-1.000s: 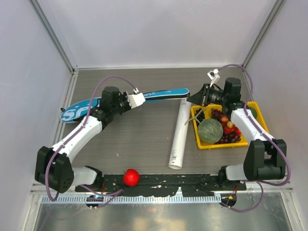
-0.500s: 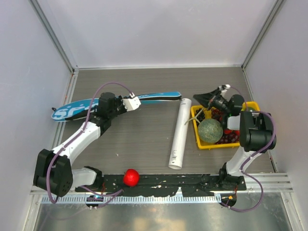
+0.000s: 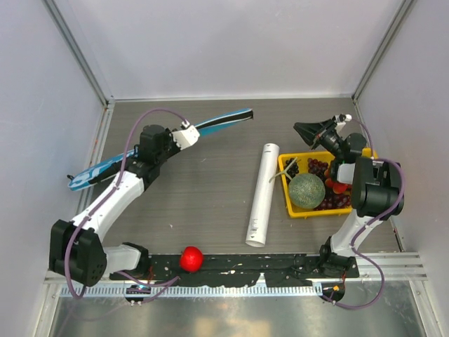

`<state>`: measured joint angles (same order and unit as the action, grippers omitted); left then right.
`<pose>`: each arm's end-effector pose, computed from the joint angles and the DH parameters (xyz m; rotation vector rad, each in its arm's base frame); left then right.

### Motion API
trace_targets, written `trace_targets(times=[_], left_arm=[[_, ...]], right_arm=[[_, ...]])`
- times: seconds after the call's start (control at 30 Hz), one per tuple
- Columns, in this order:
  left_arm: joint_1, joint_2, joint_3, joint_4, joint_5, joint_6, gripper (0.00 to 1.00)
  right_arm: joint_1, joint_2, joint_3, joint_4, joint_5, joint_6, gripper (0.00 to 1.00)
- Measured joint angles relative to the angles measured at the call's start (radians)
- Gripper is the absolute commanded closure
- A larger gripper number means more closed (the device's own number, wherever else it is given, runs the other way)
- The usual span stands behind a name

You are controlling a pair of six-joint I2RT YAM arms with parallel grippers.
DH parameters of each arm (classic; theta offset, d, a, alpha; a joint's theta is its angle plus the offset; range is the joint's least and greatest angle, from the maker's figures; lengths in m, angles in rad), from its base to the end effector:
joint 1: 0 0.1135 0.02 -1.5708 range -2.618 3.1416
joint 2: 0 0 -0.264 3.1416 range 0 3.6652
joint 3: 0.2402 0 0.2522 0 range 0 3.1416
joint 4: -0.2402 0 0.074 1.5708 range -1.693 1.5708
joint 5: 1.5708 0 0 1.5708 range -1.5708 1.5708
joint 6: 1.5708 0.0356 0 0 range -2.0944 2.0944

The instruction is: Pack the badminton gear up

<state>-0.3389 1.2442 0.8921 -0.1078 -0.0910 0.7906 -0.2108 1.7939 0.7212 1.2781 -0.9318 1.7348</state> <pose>0.2689 -0.0914 0.2868 1.0475 1.7614 0.3756 0.3398 -0.0435 0.2038 0.7136 1.6023 1.8093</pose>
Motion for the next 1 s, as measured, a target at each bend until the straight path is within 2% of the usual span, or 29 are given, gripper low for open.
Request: trace_targets(times=[0.17,0.33,0.5,0.63,0.7,0.73,0.8,0.83,0.93,1.0], left_arm=[[-0.009,0.066,0.138,-0.081,-0.048,-0.079,1.0],[-0.014,0.154,0.211,-0.12,-0.141,-0.164,0.99],[-0.031,0.3,0.286,-0.185,-0.256,-0.242,0.94],[-0.048,0.462,0.406,-0.252,-0.313,-0.3,0.82],[-0.052,0.523,0.46,-0.279,-0.32,-0.325,0.74],[-0.054,0.554,0.492,-0.293,-0.32,-0.344,0.66],[-0.056,0.596,0.548,-0.31,-0.317,-0.376,0.4],[-0.058,0.605,0.564,-0.316,-0.314,-0.387,0.32],[-0.06,0.602,0.587,-0.323,-0.289,-0.436,0.21],[-0.061,0.591,0.59,-0.325,-0.264,-0.464,0.01]], right_arm=[[0.022,-0.011,0.05,-0.012,-0.024,-0.114,0.72],[0.068,-0.082,0.098,-0.175,-0.032,-0.288,0.57],[0.157,-0.175,0.207,-0.509,0.005,-0.56,0.45],[0.251,-0.287,0.311,-0.907,0.133,-0.864,0.34],[0.299,-0.338,0.355,-1.057,0.209,-0.986,0.31],[0.331,-0.373,0.372,-1.133,0.256,-1.05,0.29],[0.377,-0.435,0.375,-1.222,0.328,-1.13,0.21],[0.399,-0.465,0.372,-1.261,0.36,-1.161,0.16],[0.436,-0.551,0.343,-1.363,0.452,-1.25,0.04],[0.447,-0.587,0.329,-1.431,0.501,-1.301,0.04]])
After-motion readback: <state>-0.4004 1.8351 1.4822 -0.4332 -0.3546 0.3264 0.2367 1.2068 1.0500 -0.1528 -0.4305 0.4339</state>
